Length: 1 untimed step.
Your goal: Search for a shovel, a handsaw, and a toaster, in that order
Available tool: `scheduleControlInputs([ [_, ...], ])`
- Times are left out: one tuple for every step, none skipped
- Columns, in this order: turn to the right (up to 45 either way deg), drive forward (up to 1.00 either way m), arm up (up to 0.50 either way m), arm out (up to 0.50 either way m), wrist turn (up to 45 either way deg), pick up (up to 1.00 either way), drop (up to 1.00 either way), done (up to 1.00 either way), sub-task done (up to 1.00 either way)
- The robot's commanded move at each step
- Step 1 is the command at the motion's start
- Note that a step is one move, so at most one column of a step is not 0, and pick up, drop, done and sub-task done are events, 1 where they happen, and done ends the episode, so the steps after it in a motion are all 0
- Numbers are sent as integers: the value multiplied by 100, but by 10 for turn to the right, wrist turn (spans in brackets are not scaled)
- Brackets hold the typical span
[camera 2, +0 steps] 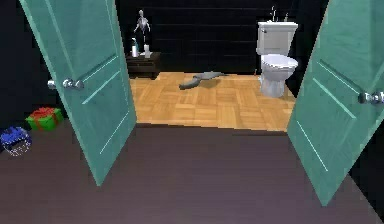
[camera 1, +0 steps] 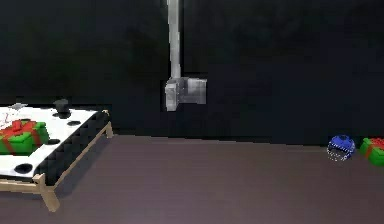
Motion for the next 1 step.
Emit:
scheduleControlInputs([
  [0,10,0,0,0,0,0,0,0],
])
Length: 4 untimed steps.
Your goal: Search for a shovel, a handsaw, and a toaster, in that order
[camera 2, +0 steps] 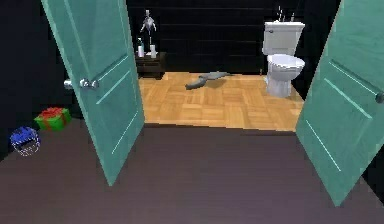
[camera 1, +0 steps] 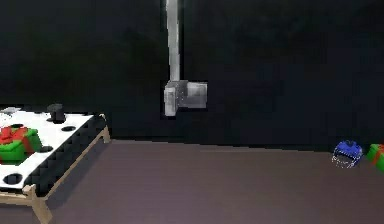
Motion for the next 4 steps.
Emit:
scheduleControlInputs([
  [-450,0,0,0,0,0,0,0,0],
  [-330,0,0,0,0,0,0,0,0],
  [0,100,0,0,0,0,0,0,0],
  [0,100,0,0,0,0,0,0,0],
])
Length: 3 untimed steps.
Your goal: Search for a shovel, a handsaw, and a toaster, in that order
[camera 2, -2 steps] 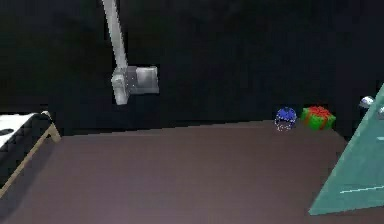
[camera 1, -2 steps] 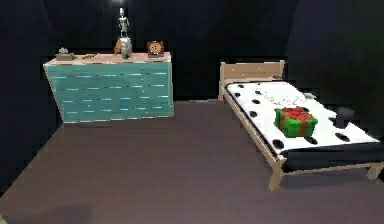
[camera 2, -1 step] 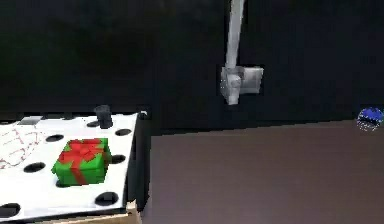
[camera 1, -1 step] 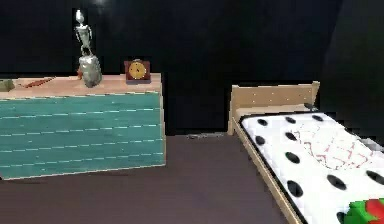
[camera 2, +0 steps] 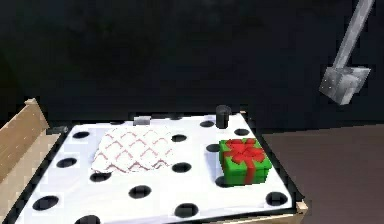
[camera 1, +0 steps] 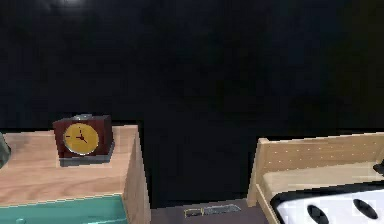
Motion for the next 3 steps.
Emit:
scheduleControlInputs([
  [0,0,0,0,0,0,0,0,100],
  [450,0,0,0,0,0,0,0,0],
  [450,0,0,0,0,0,0,0,0],
])
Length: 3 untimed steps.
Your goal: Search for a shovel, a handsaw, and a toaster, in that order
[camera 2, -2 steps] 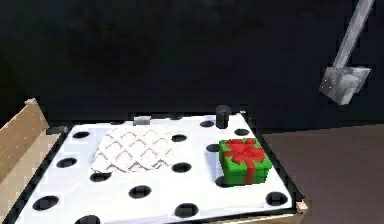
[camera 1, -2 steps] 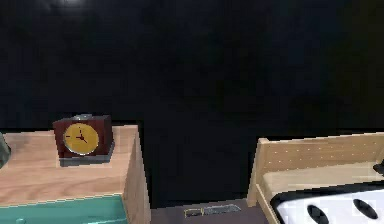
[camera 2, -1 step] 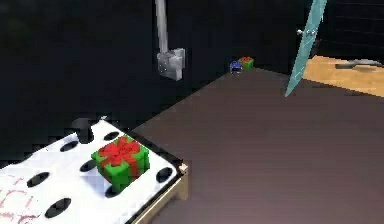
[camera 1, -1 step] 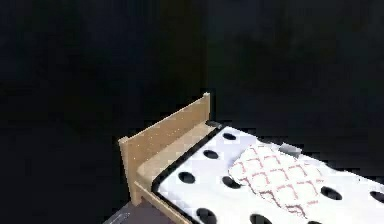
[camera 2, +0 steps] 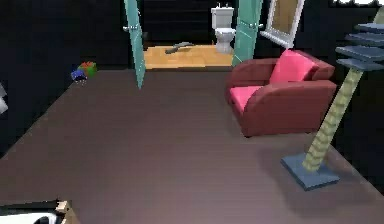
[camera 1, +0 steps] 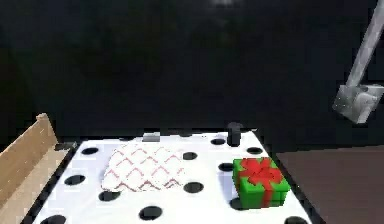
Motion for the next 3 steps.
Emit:
scheduleControlInputs([
  [450,0,0,0,0,0,0,0,0],
  [420,0,0,0,0,0,0,0,0],
  [0,100,0,0,0,0,0,0,0],
])
